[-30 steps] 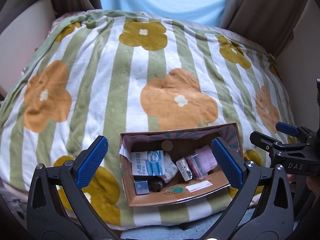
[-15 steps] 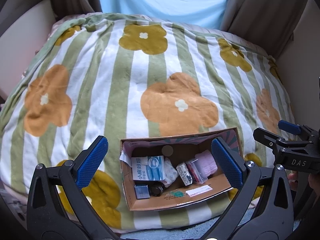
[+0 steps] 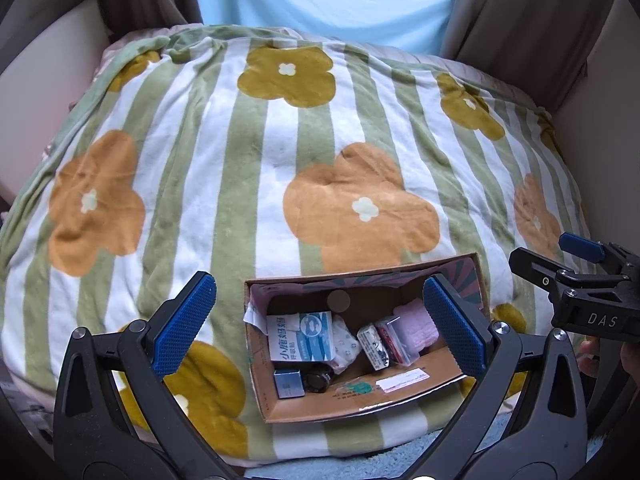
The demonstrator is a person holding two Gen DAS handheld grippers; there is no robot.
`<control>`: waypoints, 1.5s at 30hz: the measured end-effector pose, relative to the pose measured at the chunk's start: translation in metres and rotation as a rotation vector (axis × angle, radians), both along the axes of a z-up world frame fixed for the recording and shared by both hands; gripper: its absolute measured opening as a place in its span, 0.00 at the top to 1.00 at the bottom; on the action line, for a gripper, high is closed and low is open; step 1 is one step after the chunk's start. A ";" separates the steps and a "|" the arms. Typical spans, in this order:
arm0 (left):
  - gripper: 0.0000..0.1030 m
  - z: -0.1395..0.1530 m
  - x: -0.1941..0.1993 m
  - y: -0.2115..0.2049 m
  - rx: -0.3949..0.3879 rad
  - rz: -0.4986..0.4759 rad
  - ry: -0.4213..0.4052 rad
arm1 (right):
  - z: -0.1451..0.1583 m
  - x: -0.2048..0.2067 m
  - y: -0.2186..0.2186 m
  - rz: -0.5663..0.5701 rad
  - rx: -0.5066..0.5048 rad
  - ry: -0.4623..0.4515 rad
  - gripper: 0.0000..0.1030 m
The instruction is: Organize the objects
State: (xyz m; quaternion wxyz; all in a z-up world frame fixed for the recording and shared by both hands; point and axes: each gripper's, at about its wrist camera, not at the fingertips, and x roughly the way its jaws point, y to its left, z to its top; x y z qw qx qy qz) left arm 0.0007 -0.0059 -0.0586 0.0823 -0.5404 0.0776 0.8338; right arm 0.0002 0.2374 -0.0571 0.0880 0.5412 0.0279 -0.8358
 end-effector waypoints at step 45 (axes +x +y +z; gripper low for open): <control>0.00 0.009 0.005 0.015 -0.004 -0.040 0.025 | 0.009 -0.009 -0.003 0.006 0.002 0.011 0.00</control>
